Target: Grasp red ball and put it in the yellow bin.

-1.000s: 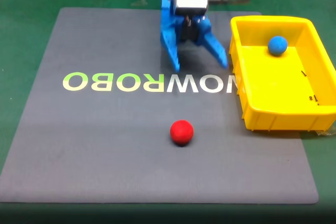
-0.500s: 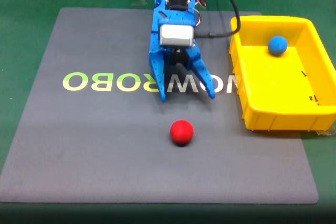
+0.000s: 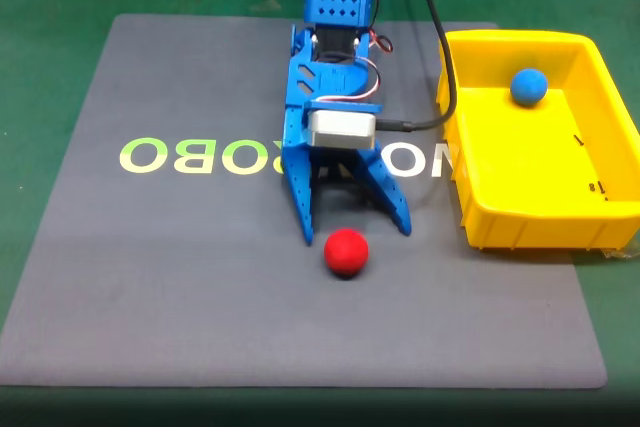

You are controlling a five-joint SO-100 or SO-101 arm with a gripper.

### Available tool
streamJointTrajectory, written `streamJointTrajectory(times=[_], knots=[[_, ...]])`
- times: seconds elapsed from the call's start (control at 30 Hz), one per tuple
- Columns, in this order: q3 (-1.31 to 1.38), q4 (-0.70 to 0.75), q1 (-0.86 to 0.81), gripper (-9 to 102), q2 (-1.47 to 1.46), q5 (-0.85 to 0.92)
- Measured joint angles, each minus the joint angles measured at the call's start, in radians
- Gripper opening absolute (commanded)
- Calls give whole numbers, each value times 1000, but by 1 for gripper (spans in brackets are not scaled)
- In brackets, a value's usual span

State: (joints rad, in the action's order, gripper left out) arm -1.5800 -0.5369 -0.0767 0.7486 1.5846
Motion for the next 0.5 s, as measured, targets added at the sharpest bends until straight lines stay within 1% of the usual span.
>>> streamJointTrajectory(times=[0.17, 0.3, 0.5], knots=[[147, 21, 0, 45, -100, 3], [258, 78, 0, 45, -158, 9], [359, 106, 0, 46, -221, 37]])
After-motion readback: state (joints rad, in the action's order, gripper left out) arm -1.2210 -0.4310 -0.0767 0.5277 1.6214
